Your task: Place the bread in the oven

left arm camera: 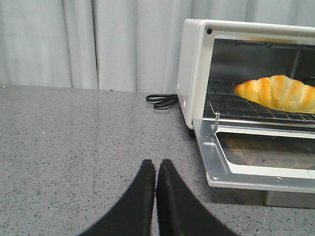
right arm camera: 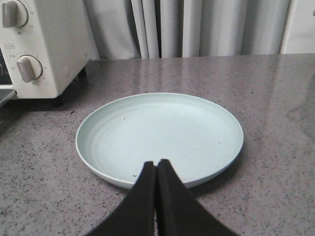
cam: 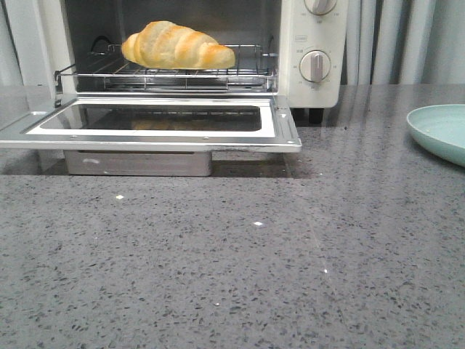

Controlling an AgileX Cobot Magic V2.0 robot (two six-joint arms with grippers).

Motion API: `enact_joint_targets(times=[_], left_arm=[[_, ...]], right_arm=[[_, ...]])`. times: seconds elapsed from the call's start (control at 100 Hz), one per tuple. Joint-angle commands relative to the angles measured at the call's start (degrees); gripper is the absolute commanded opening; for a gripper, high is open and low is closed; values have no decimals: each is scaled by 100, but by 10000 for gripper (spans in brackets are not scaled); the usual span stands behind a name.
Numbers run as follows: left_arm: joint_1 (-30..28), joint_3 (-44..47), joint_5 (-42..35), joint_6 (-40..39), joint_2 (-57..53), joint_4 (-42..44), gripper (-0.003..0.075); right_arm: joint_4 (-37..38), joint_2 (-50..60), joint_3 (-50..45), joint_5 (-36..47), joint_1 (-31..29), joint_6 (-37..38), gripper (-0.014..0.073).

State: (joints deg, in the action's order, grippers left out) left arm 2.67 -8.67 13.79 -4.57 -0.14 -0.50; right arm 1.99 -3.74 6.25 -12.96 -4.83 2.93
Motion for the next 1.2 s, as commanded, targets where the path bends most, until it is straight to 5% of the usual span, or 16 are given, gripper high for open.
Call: enact_joint_targets(times=[0.0, 0.58, 0.88, 1.19], left_arm=[[-6, -147, -473, 19, -145, -51, -21], [-6, -147, -473, 19, -145, -51, -21], [-6, -147, -473, 19, -145, -51, -21], [-6, -147, -473, 19, -145, -51, -21]], right_arm=[[15, 47, 29, 456, -31, -12, -70], [15, 453, -831, 419, -31, -12, -70], [41, 526, -831, -509, -31, -12, -70], [41, 526, -831, -511, -31, -12, -70]])
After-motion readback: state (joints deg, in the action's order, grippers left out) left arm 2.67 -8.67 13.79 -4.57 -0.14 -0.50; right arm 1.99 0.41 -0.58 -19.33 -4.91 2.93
